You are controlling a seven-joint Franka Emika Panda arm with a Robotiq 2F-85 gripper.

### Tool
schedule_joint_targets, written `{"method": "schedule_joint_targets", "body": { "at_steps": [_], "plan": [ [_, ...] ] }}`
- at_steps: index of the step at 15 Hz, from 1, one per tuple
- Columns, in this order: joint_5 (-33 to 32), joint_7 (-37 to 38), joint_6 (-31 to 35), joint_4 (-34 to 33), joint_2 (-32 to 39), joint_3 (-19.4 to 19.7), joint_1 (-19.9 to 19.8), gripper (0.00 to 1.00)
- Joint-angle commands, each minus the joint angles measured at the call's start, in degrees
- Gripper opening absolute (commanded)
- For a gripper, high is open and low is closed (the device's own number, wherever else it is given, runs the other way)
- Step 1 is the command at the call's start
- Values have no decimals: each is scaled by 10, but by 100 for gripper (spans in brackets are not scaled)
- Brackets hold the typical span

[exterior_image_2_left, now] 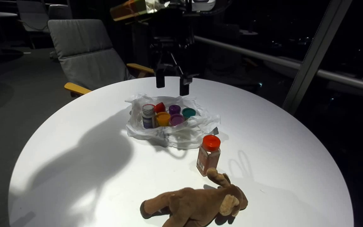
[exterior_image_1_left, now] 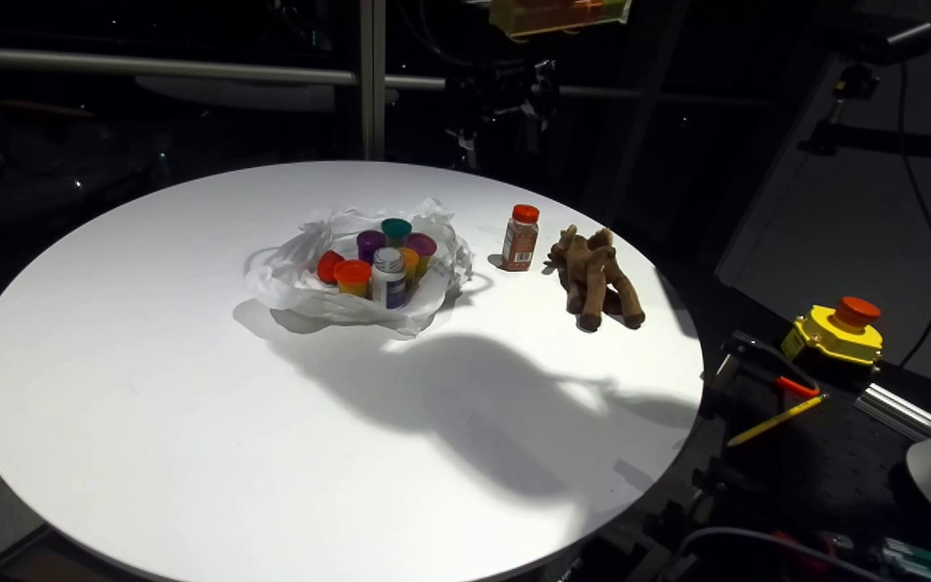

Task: Put the objects on the table into the plastic bag.

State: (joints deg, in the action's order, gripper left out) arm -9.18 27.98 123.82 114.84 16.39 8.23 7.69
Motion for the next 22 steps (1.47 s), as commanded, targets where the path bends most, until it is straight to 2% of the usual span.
{"method": "schedule_joint_targets", "body": {
  "at_steps": [1, 6, 10, 13, 18, 22],
  "plan": [
    [-5, 2, -2, 1, -2, -15, -14, 100],
    [-4, 1, -2, 2, -2, -16, -14, 100],
    [4, 22, 60, 4, 12, -9, -23, 100],
    [-15, 42, 101, 18, 15, 3, -30, 100],
    [-28, 50, 121, 46, 4, 22, -45, 100],
    [-17, 47, 143, 47, 26, 31, -61, 100]
  ]
}}
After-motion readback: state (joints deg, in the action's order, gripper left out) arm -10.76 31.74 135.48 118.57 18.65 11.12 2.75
